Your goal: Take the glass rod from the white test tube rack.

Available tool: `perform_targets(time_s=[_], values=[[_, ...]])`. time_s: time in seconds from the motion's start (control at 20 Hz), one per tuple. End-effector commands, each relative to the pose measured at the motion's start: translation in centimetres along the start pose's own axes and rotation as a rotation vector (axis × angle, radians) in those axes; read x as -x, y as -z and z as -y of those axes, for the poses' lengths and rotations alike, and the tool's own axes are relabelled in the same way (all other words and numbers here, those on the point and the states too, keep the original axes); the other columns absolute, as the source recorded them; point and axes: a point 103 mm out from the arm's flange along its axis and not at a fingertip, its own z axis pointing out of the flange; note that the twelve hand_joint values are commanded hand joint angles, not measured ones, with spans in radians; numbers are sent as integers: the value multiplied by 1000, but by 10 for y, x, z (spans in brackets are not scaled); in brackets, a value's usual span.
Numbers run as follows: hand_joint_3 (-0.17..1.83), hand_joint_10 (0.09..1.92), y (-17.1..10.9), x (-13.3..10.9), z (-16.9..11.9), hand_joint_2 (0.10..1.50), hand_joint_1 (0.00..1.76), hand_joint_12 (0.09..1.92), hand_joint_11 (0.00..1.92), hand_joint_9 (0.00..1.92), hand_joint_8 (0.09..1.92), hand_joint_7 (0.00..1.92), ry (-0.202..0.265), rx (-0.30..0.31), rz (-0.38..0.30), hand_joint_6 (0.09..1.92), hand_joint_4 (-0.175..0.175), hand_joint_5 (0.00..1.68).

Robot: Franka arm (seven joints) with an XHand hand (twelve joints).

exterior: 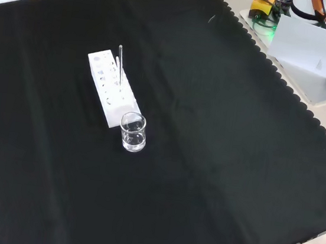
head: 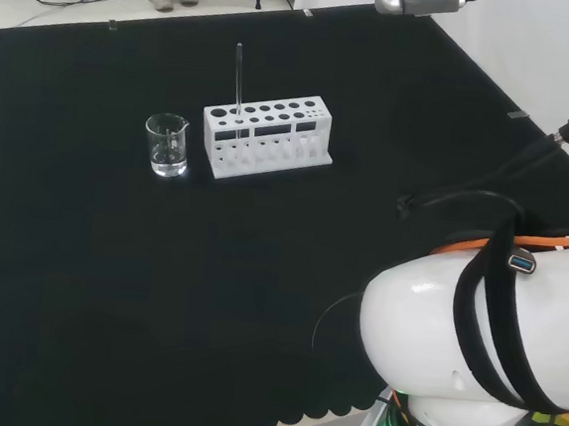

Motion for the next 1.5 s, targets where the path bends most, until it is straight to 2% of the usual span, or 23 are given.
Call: perform_targets(time_s=[0.05,0.15,0.25,0.4,0.95,1.25,1.4,1.5], values=[[495,459,56,23,83,771,754,711,289,290,282,200,-120,88,20,112,-78,199],[447,374,60,23,89,789,655,656,65,66,104,46,-130,95,17,87,-62,45],[421,367,59,22,89,801,631,642,13,13,87,12,-123,99,9,87,-58,9],[410,370,58,20,88,806,625,638,0,0,87,6,-113,100,15,87,-58,0],[394,404,53,20,85,821,623,650,0,0,87,18,-125,92,34,87,-59,0],[366,498,47,21,81,848,608,739,0,0,134,12,-131,93,33,87,-59,0],[349,608,46,20,79,858,602,1034,0,0,211,1,-131,98,32,87,-59,10],[346,664,45,20,76,859,602,1149,0,0,258,0,-128,90,27,87,-61,17]])
